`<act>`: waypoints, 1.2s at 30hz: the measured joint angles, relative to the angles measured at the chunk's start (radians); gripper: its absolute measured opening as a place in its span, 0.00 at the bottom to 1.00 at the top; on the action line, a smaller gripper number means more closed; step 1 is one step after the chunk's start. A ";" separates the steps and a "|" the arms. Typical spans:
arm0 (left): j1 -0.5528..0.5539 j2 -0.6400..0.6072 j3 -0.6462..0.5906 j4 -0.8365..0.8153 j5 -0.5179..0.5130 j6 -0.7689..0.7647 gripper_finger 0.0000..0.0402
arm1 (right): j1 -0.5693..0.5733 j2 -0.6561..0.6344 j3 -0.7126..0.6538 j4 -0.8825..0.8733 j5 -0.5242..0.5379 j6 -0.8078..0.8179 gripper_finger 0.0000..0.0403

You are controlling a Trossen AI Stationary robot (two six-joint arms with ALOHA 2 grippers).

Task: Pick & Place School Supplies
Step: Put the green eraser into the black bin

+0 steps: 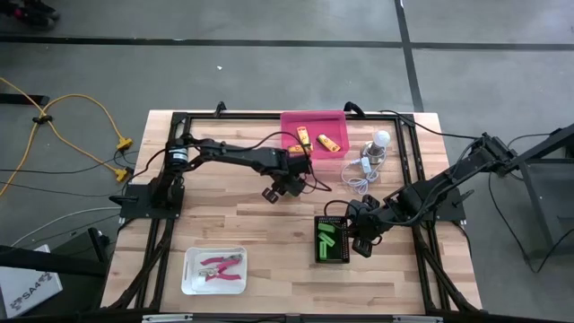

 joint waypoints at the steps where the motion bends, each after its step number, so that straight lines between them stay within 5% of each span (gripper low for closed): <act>1: -0.002 0.000 0.000 0.003 -0.003 0.000 0.31 | 0.000 0.000 0.000 0.000 0.000 0.000 0.26; 36: -0.091 0.000 0.000 0.006 -0.204 -0.053 0.36 | 0.000 0.000 0.000 0.001 -0.004 0.001 0.26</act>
